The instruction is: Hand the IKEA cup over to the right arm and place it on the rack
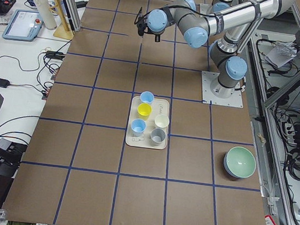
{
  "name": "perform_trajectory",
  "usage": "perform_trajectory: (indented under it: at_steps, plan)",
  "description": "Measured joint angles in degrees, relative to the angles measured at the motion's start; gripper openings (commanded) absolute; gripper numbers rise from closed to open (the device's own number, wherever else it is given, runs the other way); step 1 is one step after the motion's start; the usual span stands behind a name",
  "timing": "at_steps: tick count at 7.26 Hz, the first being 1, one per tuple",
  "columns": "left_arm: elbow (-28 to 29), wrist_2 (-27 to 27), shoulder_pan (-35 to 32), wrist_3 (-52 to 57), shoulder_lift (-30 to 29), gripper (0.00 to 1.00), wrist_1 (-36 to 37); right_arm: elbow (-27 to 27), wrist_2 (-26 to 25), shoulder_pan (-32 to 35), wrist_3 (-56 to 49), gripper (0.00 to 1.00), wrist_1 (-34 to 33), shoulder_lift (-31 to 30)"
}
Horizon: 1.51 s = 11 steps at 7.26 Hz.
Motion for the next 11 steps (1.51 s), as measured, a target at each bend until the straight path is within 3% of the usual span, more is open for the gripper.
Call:
perform_trajectory:
  at_steps: [2,4,7,9,11]
  plan:
    - [0.0,-12.9,-3.8,-5.8,-0.1,0.00,0.0,3.5,4.3,-0.8,-1.1,1.00,3.8,-0.3]
    - [-0.1,-22.0,-8.0,-9.7,-0.2,0.00,0.7,4.5,8.6,-0.7,-1.1,1.00,7.7,-0.5]
    - [-0.5,-29.2,-13.5,-12.0,-0.4,0.00,2.6,4.2,9.1,-0.5,-2.3,1.00,7.6,-1.6]
    - [-0.6,-32.5,-15.5,-14.5,-0.3,0.00,2.8,4.2,9.0,-0.4,-8.5,1.00,6.2,-2.0]
    - [-0.7,-34.8,-17.8,-17.2,-0.5,0.00,3.6,4.4,9.2,-0.5,-10.4,1.00,9.2,-2.8]
